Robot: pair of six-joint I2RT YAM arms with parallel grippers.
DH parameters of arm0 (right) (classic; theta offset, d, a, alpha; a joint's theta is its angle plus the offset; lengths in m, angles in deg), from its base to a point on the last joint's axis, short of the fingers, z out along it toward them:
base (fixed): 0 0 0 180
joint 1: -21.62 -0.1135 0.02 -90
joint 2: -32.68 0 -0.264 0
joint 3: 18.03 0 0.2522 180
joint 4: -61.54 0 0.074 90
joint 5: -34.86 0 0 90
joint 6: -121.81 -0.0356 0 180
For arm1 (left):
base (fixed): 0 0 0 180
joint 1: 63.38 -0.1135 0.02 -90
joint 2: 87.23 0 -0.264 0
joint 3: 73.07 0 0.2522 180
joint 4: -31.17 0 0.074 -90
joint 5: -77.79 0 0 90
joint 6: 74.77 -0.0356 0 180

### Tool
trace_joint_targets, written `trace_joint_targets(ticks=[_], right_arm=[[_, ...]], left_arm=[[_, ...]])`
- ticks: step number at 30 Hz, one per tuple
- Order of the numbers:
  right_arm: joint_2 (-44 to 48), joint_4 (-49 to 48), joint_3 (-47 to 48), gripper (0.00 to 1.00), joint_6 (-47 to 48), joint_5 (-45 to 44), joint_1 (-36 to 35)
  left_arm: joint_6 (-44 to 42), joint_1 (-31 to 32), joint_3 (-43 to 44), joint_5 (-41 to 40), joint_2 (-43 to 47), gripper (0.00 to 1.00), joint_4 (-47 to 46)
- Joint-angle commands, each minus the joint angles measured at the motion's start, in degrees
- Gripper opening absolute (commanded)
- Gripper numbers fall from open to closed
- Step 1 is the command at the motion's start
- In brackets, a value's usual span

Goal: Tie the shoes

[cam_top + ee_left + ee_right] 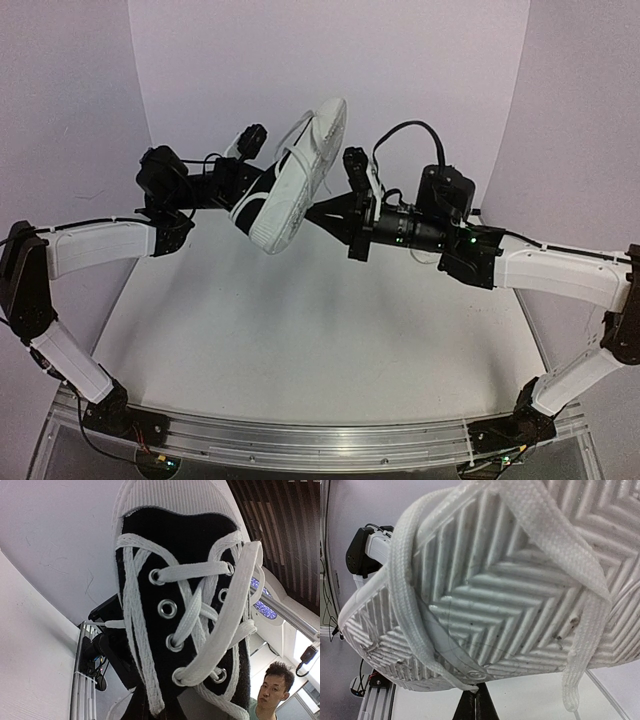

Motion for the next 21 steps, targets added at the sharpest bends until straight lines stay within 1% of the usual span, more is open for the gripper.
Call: trace_joint_targets(ticks=[1, 5, 9, 13, 16, 18, 21], right_arm=[[4.8, 0.2, -0.5, 0.0, -0.7, -3.6, -0.5], [9.0, 2.8, -3.8, 0.0, -0.9, -9.4, -0.4], [12.9, 5.0, -6.9, 0.0, -1.9, -14.3, -0.2], [16.0, 7.4, -8.4, 0.0, -2.8, -16.7, -0.1], [18.0, 8.9, -8.5, 0.0, -3.0, -18.1, 0.0], [18.9, 10.0, -7.9, 0.0, -3.0, -19.2, 0.0], [19.8, 10.8, -6.8, 0.0, -2.8, -20.0, 0.2]], left_arm=[[-4.8, 0.1, 2.0, -1.1, 1.3, 0.0, 2.0], [-11.0, -1.1, 2.3, -1.9, 3.0, 0.0, 9.7], [-13.6, -2.4, 2.3, -2.6, 3.9, 0.0, 13.2], [-15.8, -3.0, 2.1, -3.7, 4.1, 0.0, 16.3], [-19.7, -3.4, 2.1, -4.8, 4.5, 0.0, 21.1], [-23.4, -3.4, 2.4, -5.7, 4.8, 0.0, 26.2], [-26.4, -3.7, 2.3, -6.9, 5.0, 0.0, 29.8]])
